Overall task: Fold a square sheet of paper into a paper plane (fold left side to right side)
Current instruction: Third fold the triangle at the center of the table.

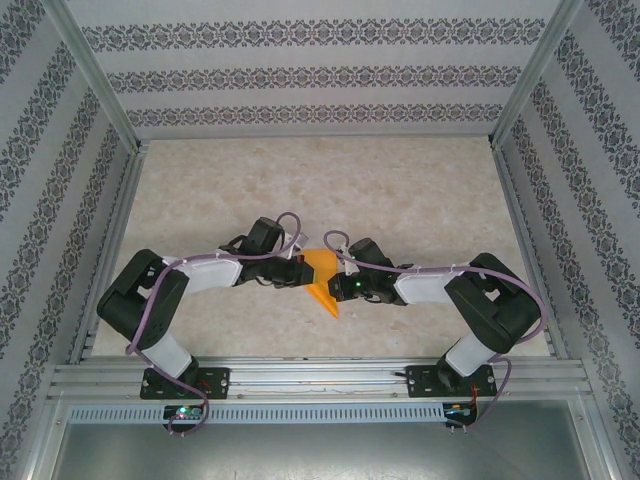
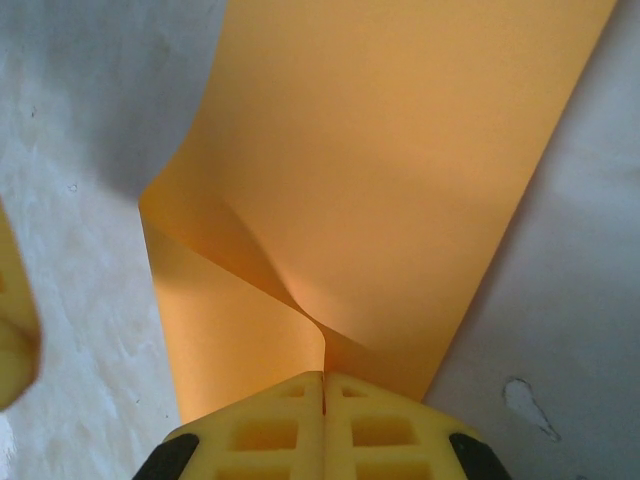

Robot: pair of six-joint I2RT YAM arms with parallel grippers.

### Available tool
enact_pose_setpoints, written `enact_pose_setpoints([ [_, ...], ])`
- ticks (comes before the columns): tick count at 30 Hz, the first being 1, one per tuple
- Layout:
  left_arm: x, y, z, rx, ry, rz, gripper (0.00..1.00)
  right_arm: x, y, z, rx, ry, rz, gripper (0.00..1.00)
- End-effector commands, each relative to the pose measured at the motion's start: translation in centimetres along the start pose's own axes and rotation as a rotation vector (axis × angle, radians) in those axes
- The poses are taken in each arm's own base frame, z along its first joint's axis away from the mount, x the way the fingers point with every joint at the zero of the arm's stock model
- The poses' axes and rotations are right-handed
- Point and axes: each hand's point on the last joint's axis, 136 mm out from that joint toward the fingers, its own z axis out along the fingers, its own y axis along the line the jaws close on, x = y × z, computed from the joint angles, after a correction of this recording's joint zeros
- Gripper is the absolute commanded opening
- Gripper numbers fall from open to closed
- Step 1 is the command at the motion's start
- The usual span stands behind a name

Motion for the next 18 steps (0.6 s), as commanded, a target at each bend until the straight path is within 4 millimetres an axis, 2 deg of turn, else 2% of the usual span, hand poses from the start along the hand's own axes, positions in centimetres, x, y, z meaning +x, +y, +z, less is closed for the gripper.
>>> enact_pose_setpoints([
  [1,-0.1,-0.6,1.1,0.038,0.002,0.007,0.03,3.2,-2.7,0.6,0.109,0.106,0.032,0.0],
  [18,1.1,3.3,3.0,-0.057,0.042,-0.034,0.03,3.6,-3.0,0.7,0.124,0.126,0.028,0.0],
])
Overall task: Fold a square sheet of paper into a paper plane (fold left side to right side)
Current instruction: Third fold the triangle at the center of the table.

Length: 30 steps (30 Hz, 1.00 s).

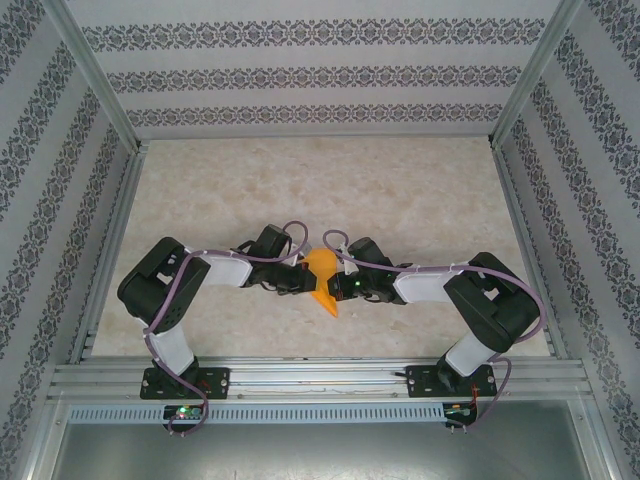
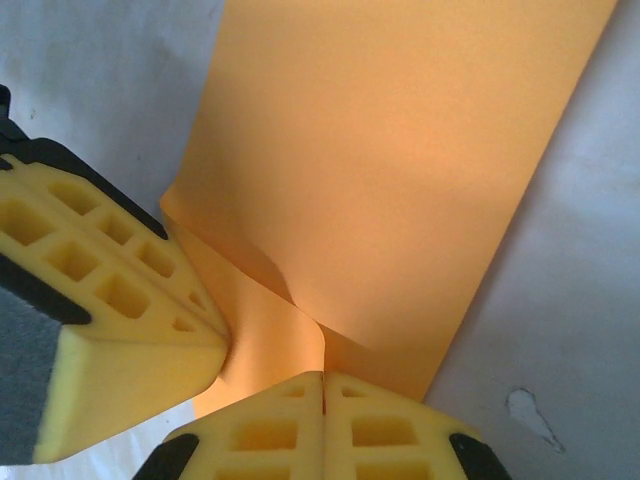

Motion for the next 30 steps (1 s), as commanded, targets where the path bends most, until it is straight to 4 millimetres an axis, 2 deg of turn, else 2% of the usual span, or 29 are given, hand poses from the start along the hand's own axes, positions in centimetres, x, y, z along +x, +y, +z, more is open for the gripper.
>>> enact_pose_setpoints([
  [1,0.1,0.5,0.5,-0.019,-0.007,0.017,0.03,3.7,-3.0,0.6,0.121,0.122,0.03,0.0],
  [9,0.5,1.8,0.9,-0.061,0.009,0.003,0.02,3.5,-3.0,0.5,0.119,0.115,0.03,0.0],
  [15,1.2,3.2,1.1,-0.118,0.037,-0.018,0.01,2.3,-2.1,0.1,0.094,0.087,0.029,0.0],
  [21,1.9,4.5,1.2,-0.168,0.061,-0.043,0.0,-0.5,-0.7,-1.0,0.063,0.014,0.023,0.15],
  [24,2.2,4.9,1.2,-0.18,0.066,-0.054,0.0,-2.0,-0.5,-2.1,0.066,-0.024,0.021,0.26],
  [26,2.2,5.1,1.3,-0.181,0.066,-0.059,0.0,-2.5,-0.5,-3.0,0.075,-0.041,0.019,0.31],
  [30,2.2,5.0,1.3,-0.176,0.062,-0.061,0.0,-2.3,-0.3,-4.5,0.079,-0.049,0.025,0.37],
])
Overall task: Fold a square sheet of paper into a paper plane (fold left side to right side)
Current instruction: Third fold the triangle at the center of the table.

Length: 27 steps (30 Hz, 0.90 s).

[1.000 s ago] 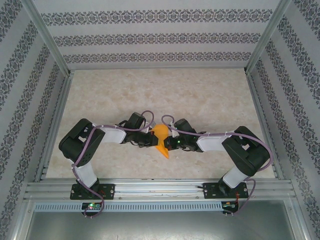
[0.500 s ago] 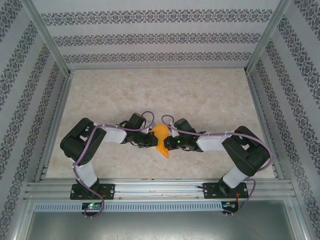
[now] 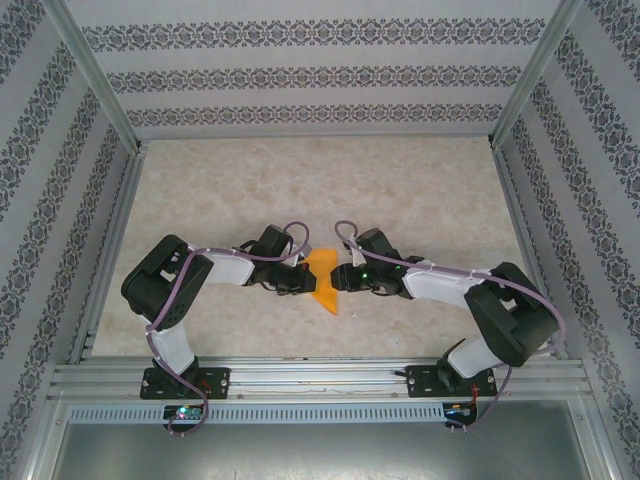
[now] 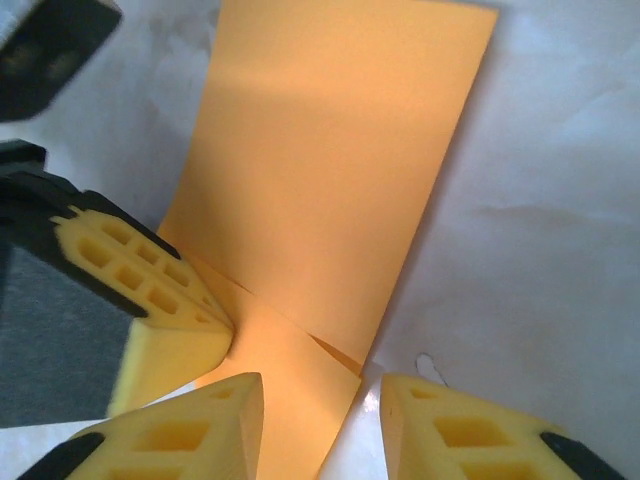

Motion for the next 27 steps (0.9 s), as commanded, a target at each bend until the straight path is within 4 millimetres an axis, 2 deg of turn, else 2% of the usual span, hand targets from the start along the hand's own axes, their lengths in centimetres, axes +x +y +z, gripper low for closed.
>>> enact_pose_setpoints([
  [1,2.0,4.1,1.0,-0.142,0.047,-0.052,0.0,0.0,0.2,-1.6,0.01,0.0,0.003,0.37],
  [3,1.9,4.0,1.0,-0.141,0.045,-0.052,0.0,0.9,0.7,-2.0,-0.019,0.025,0.037,0.35],
  [8,1.9,3.9,1.0,-0.137,0.04,-0.052,0.0,4.0,2.8,-2.2,-0.147,0.122,0.119,0.08],
  [10,1.8,3.8,1.0,-0.135,0.04,-0.053,0.0,5.0,3.6,-1.9,-0.172,0.152,0.13,0.02],
  [14,1.8,3.8,1.0,-0.132,0.037,-0.054,0.0,6.3,4.4,-1.1,-0.172,0.196,0.125,0.0],
  [27,1.8,3.6,0.9,-0.129,0.036,-0.051,0.0,7.3,3.5,0.7,-0.122,0.237,0.147,0.0],
])
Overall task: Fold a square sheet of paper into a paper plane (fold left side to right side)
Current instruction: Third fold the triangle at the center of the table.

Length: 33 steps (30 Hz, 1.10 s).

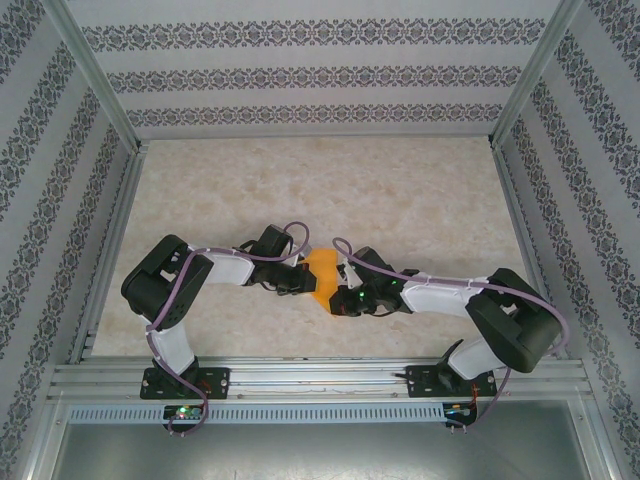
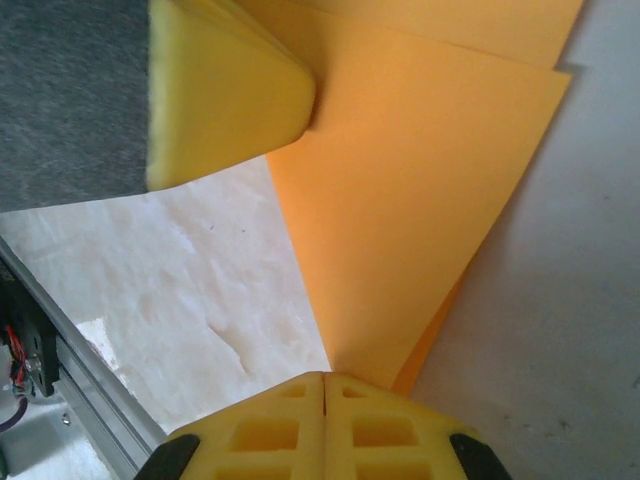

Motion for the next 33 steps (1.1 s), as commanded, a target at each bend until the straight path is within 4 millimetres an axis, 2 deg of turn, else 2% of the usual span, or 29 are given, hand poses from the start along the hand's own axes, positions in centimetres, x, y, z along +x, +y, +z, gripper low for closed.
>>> enact_pose_setpoints([
  [1,1.7,3.6,0.9,-0.13,0.035,-0.05,0.0,0.1,0.4,0.4,-0.005,0.004,-0.001,0.0],
  [20,1.8,3.7,1.0,-0.13,0.04,-0.05,0.0,1.3,-0.4,1.6,0.007,0.05,0.031,0.0],
  [33,1.7,4.3,1.0,-0.162,0.043,-0.067,0.0,3.5,-2.5,1.1,0.051,0.079,0.082,0.0],
])
